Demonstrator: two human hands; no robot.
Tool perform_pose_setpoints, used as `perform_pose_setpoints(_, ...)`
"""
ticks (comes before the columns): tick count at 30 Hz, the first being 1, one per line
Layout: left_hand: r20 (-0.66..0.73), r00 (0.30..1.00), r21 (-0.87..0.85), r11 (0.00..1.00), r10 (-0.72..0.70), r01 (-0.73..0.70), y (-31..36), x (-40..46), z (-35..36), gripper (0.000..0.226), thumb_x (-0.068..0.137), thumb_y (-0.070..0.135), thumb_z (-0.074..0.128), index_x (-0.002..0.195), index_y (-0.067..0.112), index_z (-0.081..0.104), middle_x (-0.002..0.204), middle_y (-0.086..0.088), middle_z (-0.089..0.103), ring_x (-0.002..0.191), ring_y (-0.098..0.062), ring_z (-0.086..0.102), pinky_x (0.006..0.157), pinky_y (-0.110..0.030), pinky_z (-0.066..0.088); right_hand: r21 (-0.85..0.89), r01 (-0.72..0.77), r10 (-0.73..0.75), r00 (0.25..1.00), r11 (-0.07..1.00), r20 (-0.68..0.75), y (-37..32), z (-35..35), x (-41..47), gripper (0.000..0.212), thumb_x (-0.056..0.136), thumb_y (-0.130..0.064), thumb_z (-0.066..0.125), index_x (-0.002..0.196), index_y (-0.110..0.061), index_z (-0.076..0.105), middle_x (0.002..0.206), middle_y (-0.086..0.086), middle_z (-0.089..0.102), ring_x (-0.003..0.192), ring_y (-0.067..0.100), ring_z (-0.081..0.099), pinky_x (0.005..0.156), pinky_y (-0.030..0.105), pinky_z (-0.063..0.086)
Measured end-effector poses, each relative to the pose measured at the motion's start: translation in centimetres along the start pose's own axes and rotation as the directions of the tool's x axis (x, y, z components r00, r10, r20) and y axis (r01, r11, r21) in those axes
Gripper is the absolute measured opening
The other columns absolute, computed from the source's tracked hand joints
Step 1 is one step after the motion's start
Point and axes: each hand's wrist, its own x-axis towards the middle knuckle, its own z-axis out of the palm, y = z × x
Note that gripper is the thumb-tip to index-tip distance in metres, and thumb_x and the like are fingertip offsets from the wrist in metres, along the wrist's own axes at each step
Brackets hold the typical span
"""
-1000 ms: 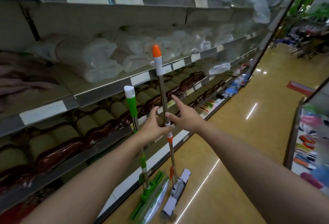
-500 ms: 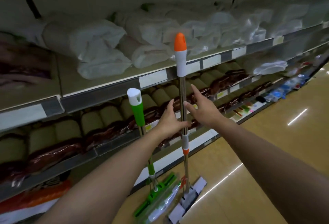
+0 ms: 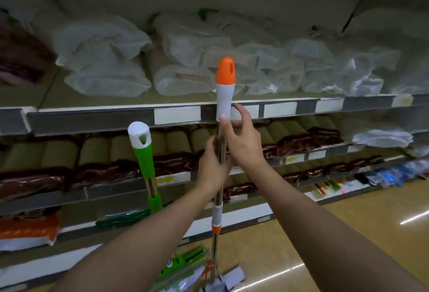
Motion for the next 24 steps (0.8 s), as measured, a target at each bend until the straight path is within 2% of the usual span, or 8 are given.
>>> perform_pose_setpoints(2,-0.058,0.998,-0.019,1.0,0.01,-0.011,2.1,1.2,0.4,0.044,0.089,0.024,0.061,0.128,0.022,0.042,0.101,0.003,0.062,0.094,-0.018,0.064,0.08,-0.036,0.055,-0.105,0.104,-0.116,0.988,0.989,-0.106,0.2,-0.3,1.2,0.051,0.091,-0.049,0.053,0.134,-0.023,0.049,0.091,-0.004,0.056,0.08,0.003,0.054,0.071,0.017,0.046)
perform_pose_setpoints(4,-0.065,0.998,0.015,1.0,-0.01,0.011,3.3,2.3,0.6,0.029,0.09,0.024,0.059,0.116,0.015,0.049,0.096,0.001,0.063,0.089,-0.02,0.065,0.072,-0.032,0.053,-0.112,0.163,-0.177,0.977,0.98,-0.123,-0.3,-0.5,2.2,0.049,0.09,-0.051,0.053,0.13,-0.021,0.053,0.099,-0.001,0.051,0.083,0.006,0.049,0.07,0.017,0.042)
perform_pose_setpoints(8,-0.03,0.999,0.003,1.0,-0.02,0.02,3.8,2.2,0.9,0.014,0.09,0.021,0.056,0.1,0.012,0.06,0.086,-0.005,0.068,0.082,-0.021,0.067,0.07,-0.035,0.055,0.156,0.152,-0.152,0.988,0.976,-0.011,-2.7,-0.7,3.2,0.033,0.089,-0.05,0.057,0.109,-0.023,0.055,0.098,-0.002,0.054,0.085,0.006,0.055,0.071,0.018,0.044)
perform_pose_setpoints(11,-0.086,0.993,-0.065,0.994,0.082,-0.088,4.7,1.0,0.8,0.004,0.089,0.016,0.057,0.09,0.016,0.061,0.073,0.003,0.065,0.066,-0.007,0.062,0.06,-0.022,0.051,0.384,0.062,-0.096,0.993,0.921,0.07,-3.6,-0.9,2.7,0.029,0.087,-0.053,0.057,0.096,-0.025,0.054,0.089,0.002,0.067,0.082,0.014,0.066,0.078,0.027,0.056)
perform_pose_setpoints(14,-0.105,0.99,-0.069,0.993,0.091,-0.098,6.0,0.2,1.0,0.015,0.088,0.013,0.056,0.074,0.016,0.059,0.061,0.003,0.06,0.049,0.0,0.057,0.05,-0.022,0.047,0.503,0.037,-0.105,0.988,0.863,0.109,-4.2,-1.9,2.2,0.035,0.089,-0.054,0.054,0.08,-0.02,0.054,0.063,-0.001,0.063,0.059,0.016,0.065,0.062,0.031,0.055)
perform_pose_setpoints(17,-0.057,0.998,-0.128,0.992,-0.005,-0.002,6.8,-1.4,1.9,0.023,0.092,0.011,0.051,0.07,0.009,0.054,0.057,-0.009,0.052,0.043,-0.015,0.05,0.046,-0.024,0.038,0.521,0.078,-0.133,0.989,0.85,0.068,-4.7,-3.1,0.9,0.038,0.09,-0.052,0.052,0.07,-0.021,0.046,0.048,-0.005,0.048,0.043,0.01,0.048,0.047,0.023,0.042)
perform_pose_setpoints(19,-0.119,0.993,-0.164,0.986,-0.003,-0.016,7.0,-3.2,2.6,0.025,0.093,0.012,0.051,0.069,0.013,0.051,0.059,-0.012,0.051,0.046,-0.018,0.048,0.044,-0.023,0.036,0.535,0.118,-0.167,0.985,0.837,0.045,-4.9,-3.6,-0.7,0.041,0.085,-0.057,0.052,0.068,-0.021,0.043,0.047,-0.003,0.045,0.042,0.011,0.045,0.045,0.023,0.04)
perform_pose_setpoints(24,-0.329,0.942,-0.208,0.967,0.074,-0.148,8.0,-8.0,2.5,0.03,0.092,0.004,0.053,0.066,0.02,0.052,0.058,0.004,0.055,0.044,0.005,0.051,0.045,-0.014,0.038,0.613,0.121,-0.242,0.963,0.781,0.119,-7.0,-4.9,-4.5,0.044,0.085,-0.055,0.053,0.072,-0.014,0.042,0.045,-0.001,0.042,0.038,0.013,0.041,0.041,0.023,0.037)
